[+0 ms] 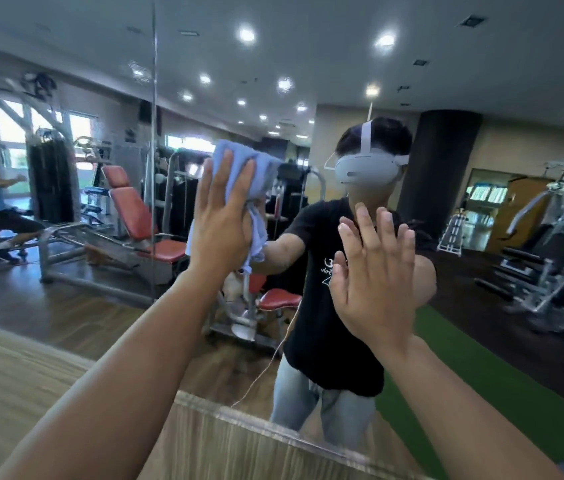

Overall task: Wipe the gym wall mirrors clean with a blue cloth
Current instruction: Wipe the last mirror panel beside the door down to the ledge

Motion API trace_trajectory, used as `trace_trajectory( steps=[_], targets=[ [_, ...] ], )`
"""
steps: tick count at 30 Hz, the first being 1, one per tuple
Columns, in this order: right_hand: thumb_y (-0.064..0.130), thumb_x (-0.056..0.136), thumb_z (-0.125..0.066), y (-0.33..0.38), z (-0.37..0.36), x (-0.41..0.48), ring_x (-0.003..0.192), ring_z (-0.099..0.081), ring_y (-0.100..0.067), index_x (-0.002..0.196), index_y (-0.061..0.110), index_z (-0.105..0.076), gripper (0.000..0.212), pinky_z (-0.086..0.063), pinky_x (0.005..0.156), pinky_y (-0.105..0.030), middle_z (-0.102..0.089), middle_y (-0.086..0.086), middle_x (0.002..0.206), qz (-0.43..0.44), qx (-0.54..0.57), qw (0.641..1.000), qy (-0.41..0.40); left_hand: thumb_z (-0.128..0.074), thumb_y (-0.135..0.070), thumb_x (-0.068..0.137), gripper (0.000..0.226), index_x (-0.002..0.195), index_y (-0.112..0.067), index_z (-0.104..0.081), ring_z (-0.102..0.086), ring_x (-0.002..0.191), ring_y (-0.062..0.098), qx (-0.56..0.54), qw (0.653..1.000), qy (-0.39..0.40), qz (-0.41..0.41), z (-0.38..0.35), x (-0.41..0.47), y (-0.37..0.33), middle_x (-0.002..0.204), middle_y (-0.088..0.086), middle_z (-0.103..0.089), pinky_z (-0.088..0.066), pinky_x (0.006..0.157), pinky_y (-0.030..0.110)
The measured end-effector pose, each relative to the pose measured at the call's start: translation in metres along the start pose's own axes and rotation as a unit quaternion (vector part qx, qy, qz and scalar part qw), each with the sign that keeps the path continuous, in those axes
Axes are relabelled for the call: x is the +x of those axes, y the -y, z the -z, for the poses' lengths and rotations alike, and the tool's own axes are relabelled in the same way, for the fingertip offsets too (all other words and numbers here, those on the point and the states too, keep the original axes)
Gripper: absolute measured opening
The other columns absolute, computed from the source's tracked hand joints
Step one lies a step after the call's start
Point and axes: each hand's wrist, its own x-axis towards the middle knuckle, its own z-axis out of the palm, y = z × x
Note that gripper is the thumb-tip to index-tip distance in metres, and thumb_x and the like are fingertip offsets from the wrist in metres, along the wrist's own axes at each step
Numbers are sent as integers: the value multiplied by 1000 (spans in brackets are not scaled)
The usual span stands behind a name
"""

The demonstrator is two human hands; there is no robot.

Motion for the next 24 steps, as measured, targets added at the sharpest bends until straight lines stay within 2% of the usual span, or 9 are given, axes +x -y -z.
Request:
trace_trajectory(
  steps=[3, 5, 8, 10, 14, 17, 21, 24],
  targets=[
    [26, 99, -48, 39, -18, 2, 153, -25, -43, 155, 12, -33, 60, -23, 120, -67, -31, -16, 165, 21, -1, 1000, 24, -41, -9, 91, 65, 155, -17, -34, -13, 152, 36, -9, 994, -9, 107, 11, -27, 51, 164, 16, -21, -26, 119, 58],
    [27, 99, -48, 61, -30, 5, 152, -26, -43, 154, 12, -36, 58, -24, 119, -67, -32, -16, 164, 27, -3, 999, 32, -36, -12, 91, 65, 156, -16, -32, -12, 153, 36, -21, 982, -14, 186, 17, -45, 81, 164, 16, -21, -26, 120, 58],
    [28, 100, -46, 88, -46, 11, 152, -26, -43, 154, 13, -37, 56, -25, 118, -68, -32, -16, 164, 34, -11, 999, 34, -31, -13, 92, 62, 153, -7, -37, -20, 150, 43, -35, 965, -39, 257, 23, -73, 118, 160, 24, -25, -23, 120, 59],
    [28, 100, -47, 101, -58, 12, 152, -26, -43, 154, 15, -38, 57, -23, 119, -68, -32, -16, 165, 40, -23, 998, 35, -32, -9, 90, 63, 153, -6, -37, -21, 149, 46, -42, 958, -47, 279, 25, -92, 131, 160, 26, -25, -21, 120, 59],
    [29, 99, -50, 112, -78, 9, 153, -25, -42, 156, 20, -44, 58, -21, 119, -69, -31, -13, 166, 57, -63, 996, 34, -37, -3, 91, 63, 153, -2, -34, -15, 150, 46, -60, 951, -46, 298, 22, -125, 135, 161, 25, -21, -13, 124, 50],
    [27, 98, -49, 112, -84, 7, 151, -28, -42, 155, 21, -45, 58, -20, 120, -69, -33, -13, 164, 60, -86, 994, 12, -40, 1, 93, 62, 154, -2, -31, -13, 151, 44, -62, 944, -52, 318, 15, -155, 134, 163, 24, -19, -14, 124, 53],
    [25, 98, -52, 111, -85, 6, 150, -29, -43, 156, 21, -44, 59, -15, 123, -66, -34, -13, 164, 62, -91, 994, -6, -37, -1, 97, 62, 157, -11, -27, -9, 153, 41, -89, 891, -63, 441, 8, -191, 122, 166, 17, -13, -19, 122, 50],
    [26, 99, -52, 110, -86, 6, 150, -27, -43, 156, 21, -42, 59, -13, 123, -66, -32, -14, 164, 61, -89, 994, 3, -40, 5, 99, 63, 158, -9, -23, -11, 153, 40, -95, 832, -72, 541, 4, -217, 109, 166, 19, -10, -24, 118, 47]
  ],
)
